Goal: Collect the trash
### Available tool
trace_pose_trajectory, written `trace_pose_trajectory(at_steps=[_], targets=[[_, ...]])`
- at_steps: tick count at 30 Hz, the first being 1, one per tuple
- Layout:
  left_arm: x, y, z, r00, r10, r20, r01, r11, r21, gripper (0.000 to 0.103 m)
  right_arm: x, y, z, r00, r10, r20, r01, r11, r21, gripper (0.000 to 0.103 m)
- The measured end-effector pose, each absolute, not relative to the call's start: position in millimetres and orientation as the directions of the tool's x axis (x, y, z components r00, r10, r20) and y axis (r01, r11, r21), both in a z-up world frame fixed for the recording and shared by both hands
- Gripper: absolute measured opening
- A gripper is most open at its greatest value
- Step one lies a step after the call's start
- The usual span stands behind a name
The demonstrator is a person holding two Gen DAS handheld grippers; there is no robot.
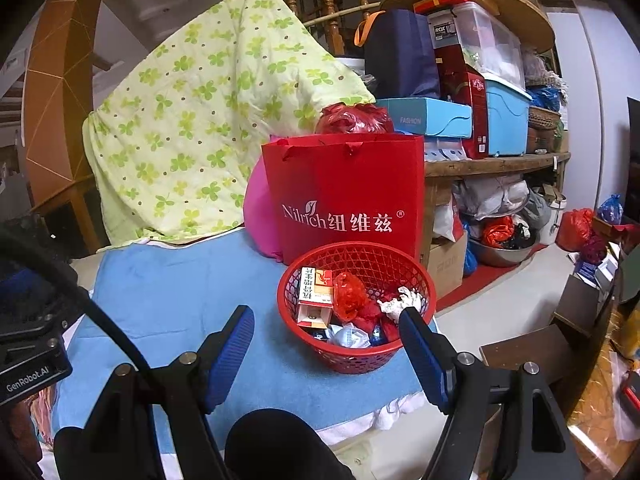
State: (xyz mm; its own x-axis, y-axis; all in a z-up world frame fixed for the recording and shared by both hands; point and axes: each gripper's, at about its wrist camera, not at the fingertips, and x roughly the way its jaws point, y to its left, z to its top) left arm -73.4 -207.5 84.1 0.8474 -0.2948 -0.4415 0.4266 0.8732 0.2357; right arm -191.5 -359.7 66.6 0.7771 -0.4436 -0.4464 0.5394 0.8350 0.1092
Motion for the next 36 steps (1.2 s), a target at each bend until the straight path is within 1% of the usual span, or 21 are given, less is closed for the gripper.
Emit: trace_pose_trajectory(at_steps=[13,25,31,36], targets=[[-73.8,-200.9,82.6,0.843,-0.294,-0.451,0.427,0.875,0.228,0.099,-186.4,-366.3,69.2,0.767,-0.458,-0.45,0.559,0.821,0.117,0.078],[-66.7,-193.5,78.4,0.833,-0.294,-0.469,0.421,0.886,0.192,0.099,-181.5,-354.4,67.6,0.76,-0.489,-0.428,0.562,0.825,0.055,0.078],[-65.7,-195.8,75.8,0.829,-0.298,-0.474,0.43,0.88,0.199,0.099,-183.2,-358.0,67.4,0.762,-0.496,-0.416,0.57,0.819,0.068,0.078],[-63.6,-198.9,74.8,0.825,-0.307,-0.475,0.44,0.876,0.197,0.099,-178.7,-358.4,71.2,0.76,-0.507,-0.407,0.571,0.82,0.046,0.078]])
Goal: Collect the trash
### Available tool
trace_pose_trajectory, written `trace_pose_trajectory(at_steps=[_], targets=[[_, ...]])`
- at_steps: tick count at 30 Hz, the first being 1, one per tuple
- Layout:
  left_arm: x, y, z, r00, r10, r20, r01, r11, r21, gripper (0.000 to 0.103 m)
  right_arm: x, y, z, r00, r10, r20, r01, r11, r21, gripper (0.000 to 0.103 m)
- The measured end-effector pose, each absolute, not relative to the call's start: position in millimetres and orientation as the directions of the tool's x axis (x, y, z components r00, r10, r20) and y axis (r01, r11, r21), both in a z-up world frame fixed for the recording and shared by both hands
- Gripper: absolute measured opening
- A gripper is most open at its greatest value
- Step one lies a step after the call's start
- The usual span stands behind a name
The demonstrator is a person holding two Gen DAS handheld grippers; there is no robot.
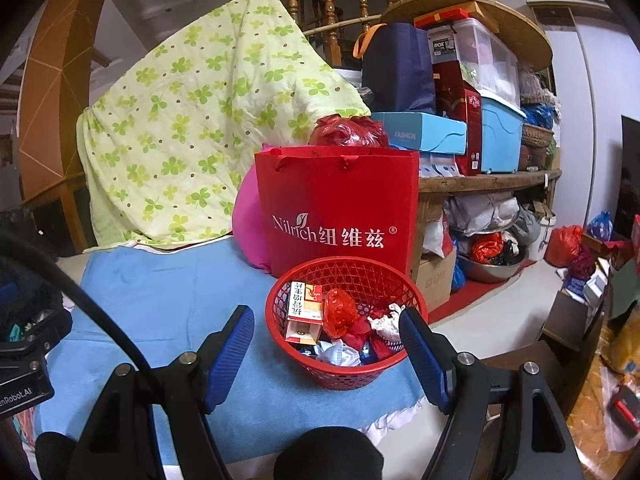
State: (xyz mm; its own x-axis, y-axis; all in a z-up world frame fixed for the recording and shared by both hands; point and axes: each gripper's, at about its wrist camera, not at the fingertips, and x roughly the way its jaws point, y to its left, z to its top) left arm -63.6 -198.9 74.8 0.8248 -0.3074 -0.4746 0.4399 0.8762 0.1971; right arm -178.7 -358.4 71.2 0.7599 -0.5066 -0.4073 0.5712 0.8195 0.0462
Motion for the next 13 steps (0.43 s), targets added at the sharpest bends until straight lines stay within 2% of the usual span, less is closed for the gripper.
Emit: trace_pose_trajectory(at_steps=[8,13], targets=[[-58.3,-212.1,74.0,0.805,-0.358,-0.474,0.492,0.848,0.195,0.099,-167.5,-370.4,65.5,0.731,-0.537,-0.421,0.607,0.793,0.044,0.082],[-24.1,-187.4,70.7,0.812,-0.341,-0.474,0.438,0.893,0.107,0.099,-145.1,-365.7,60.3,0.754,-0.501,-0.425,0.568,0.822,0.039,0.082]])
